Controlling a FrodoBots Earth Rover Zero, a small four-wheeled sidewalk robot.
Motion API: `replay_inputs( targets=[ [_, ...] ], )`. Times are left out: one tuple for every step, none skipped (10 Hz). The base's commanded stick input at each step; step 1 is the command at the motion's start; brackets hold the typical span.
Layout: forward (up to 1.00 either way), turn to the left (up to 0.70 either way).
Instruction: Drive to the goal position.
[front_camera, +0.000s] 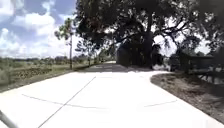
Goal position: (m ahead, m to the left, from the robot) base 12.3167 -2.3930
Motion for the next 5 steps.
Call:
replay_inputs(
  targets=[
    [0.83, 0.00],
    [0.83, 0.00],
    [0.83, 0.00],
    [0.83, 0.00],
    [0.83, 0.00]
  ],
)
